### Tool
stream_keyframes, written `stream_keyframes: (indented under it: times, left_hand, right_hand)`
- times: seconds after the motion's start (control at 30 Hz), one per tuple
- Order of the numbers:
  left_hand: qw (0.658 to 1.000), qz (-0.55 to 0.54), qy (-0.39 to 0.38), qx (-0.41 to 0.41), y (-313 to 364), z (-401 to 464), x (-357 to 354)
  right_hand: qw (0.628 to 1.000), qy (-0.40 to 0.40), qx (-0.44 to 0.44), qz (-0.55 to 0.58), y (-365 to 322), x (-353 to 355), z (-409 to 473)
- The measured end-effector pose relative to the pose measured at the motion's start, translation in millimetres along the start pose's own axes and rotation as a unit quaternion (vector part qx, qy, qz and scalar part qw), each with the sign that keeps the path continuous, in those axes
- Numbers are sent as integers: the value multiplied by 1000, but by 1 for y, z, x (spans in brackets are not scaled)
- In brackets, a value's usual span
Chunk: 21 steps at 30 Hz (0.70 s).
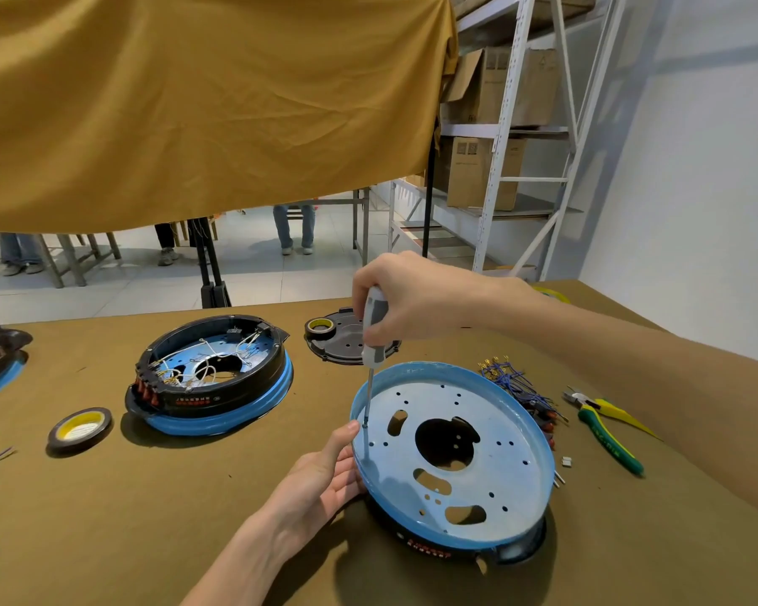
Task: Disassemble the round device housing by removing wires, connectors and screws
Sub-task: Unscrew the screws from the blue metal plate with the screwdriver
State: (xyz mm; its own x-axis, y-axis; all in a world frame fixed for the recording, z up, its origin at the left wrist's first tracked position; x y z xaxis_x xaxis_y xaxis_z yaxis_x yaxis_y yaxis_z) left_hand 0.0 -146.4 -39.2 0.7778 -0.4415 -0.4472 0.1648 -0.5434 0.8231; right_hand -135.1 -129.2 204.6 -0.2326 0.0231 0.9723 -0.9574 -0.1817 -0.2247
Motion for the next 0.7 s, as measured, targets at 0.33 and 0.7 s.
stream_keyframes:
  times: [0.33, 0.7]
  left_hand:
    - [1000, 16, 14, 4, 2, 2, 2]
    - [998, 24, 62, -9, 10, -2, 5]
  right_hand:
    - [911, 148, -170, 347, 79, -7, -53]
    - [776, 223, -347, 477, 165, -92, -150]
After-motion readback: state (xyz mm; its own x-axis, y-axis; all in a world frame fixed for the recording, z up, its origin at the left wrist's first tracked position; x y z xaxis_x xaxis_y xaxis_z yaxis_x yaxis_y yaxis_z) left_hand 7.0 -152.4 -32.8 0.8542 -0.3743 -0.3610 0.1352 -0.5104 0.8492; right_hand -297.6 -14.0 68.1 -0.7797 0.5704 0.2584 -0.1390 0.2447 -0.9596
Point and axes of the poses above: each hand's wrist, its own z-axis towards the middle knuckle, its own x-axis out of the back of the hand, y = z × x, the point moved 3 cm from there along z, towards the middle knuckle, and after that the axes turned 1 degree about -y, right-handed, at the moved point
